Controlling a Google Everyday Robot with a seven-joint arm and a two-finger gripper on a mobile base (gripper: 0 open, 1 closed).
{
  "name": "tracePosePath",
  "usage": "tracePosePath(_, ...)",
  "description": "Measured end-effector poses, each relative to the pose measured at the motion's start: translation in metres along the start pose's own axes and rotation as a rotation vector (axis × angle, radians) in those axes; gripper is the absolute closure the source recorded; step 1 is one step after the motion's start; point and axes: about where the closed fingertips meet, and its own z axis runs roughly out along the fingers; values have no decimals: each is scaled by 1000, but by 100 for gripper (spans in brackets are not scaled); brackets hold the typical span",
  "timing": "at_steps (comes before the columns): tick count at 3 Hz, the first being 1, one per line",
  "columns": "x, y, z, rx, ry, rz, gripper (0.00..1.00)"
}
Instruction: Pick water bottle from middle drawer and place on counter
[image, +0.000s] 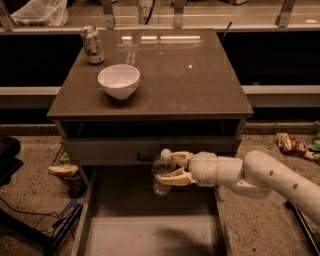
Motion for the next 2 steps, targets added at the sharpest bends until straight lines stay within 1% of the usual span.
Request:
tracePosePath(1,-41,-23,-26,43,-7,26,100)
tracePosePath(2,-84,-26,-52,84,20,48,100)
